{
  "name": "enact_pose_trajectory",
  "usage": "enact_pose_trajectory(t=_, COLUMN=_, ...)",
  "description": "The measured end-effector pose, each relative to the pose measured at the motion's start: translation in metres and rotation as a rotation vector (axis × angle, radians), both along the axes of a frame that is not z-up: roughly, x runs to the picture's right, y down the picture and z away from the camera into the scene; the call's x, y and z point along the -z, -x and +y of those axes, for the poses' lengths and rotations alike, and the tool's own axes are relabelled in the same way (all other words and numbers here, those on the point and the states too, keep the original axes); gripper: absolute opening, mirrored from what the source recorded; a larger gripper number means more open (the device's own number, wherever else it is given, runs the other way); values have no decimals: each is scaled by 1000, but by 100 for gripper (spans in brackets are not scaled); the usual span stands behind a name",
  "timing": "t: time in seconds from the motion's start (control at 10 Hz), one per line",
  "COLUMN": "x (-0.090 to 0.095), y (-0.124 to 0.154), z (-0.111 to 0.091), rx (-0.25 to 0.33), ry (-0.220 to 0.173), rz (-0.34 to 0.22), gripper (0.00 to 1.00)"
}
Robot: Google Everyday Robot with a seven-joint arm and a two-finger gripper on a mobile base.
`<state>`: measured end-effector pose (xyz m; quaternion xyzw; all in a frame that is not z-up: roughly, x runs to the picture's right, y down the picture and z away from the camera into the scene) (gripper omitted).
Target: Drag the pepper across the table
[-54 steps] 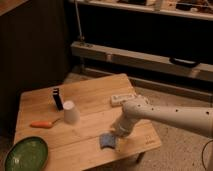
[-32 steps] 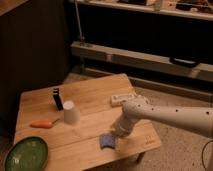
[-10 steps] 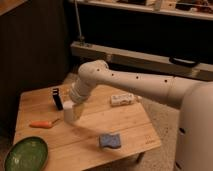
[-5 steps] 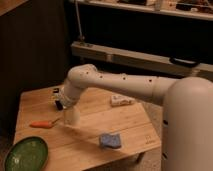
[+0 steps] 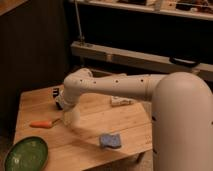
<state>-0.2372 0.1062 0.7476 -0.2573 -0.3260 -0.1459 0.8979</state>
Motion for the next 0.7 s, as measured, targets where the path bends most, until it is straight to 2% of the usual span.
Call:
enact_pose_trajectory(t=0.3, x=-6, y=10, z=-2, rx=0, ry=-16, rz=47, gripper=80)
enact_pose_trajectory(t=0.7, x=-12, y=32, z=13, rx=41, ry=-12, rz=54, gripper=80)
